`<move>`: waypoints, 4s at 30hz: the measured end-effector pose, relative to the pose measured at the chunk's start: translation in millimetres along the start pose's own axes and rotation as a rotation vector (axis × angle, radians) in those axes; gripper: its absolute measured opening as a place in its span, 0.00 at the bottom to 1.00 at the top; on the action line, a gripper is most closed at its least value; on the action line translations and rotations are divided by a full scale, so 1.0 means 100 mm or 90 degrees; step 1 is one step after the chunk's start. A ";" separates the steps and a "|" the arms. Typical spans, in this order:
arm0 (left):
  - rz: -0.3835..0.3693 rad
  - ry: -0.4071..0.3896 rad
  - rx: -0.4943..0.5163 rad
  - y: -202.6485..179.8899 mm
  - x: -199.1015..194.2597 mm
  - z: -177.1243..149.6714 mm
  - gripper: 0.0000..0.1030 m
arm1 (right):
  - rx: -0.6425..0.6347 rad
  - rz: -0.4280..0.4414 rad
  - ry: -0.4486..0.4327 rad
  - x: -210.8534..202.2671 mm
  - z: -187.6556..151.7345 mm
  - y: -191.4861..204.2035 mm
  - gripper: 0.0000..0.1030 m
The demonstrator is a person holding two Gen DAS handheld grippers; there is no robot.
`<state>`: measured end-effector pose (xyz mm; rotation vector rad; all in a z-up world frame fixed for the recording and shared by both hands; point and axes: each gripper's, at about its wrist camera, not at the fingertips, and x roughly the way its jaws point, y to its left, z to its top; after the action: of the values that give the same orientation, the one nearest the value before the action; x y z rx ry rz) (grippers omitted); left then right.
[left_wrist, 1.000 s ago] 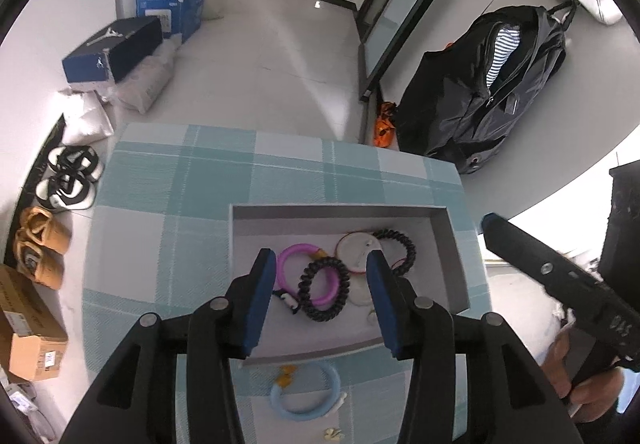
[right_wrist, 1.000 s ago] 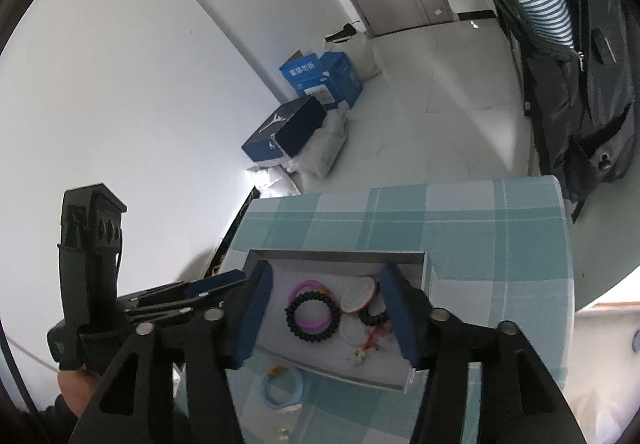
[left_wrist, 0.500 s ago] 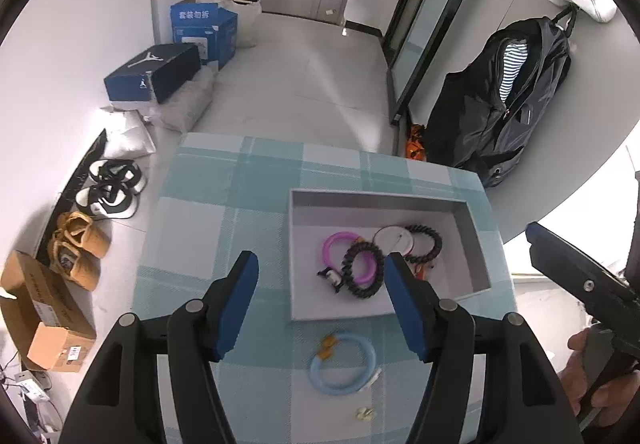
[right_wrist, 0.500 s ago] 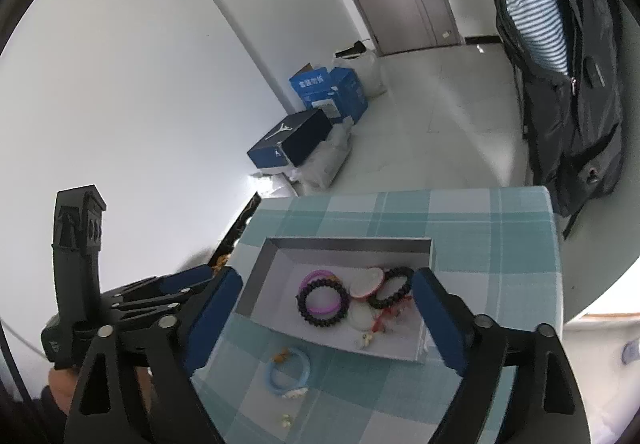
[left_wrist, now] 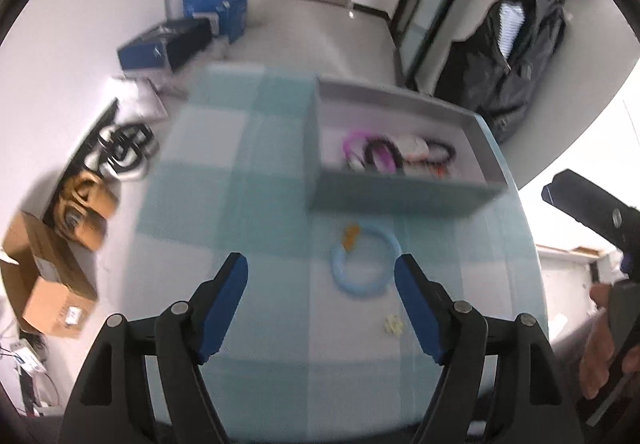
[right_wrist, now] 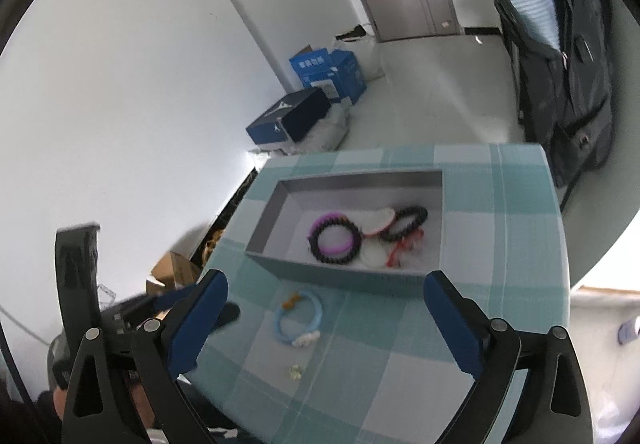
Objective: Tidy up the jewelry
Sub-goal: 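Withdraw both tools from the gray box back over the table, then grasp the small yellow charm with the left tool, then grasp the blue ring with white charm with the right tool while the left tool holds the yellow charm, then carry the blue ring and yellow charm into the gray box while both tools open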
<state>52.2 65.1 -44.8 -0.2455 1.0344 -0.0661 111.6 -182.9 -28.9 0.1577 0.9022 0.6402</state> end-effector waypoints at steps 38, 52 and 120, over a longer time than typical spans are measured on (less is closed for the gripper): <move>-0.014 0.111 0.131 -0.66 0.35 -0.20 0.08 | 0.038 -0.089 0.003 -0.42 -0.46 -0.38 0.97; -0.130 0.026 0.011 -0.13 -0.28 -0.06 0.08 | 0.027 -0.088 0.026 -0.24 -0.49 -0.28 0.97; -0.184 -0.033 -0.031 -0.02 -0.45 0.29 0.08 | -0.064 -0.034 0.016 -0.08 -0.05 0.34 0.53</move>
<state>54.3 75.4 8.2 -0.4385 0.9445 -0.2951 89.1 -160.8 -13.3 0.0356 0.8939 0.6370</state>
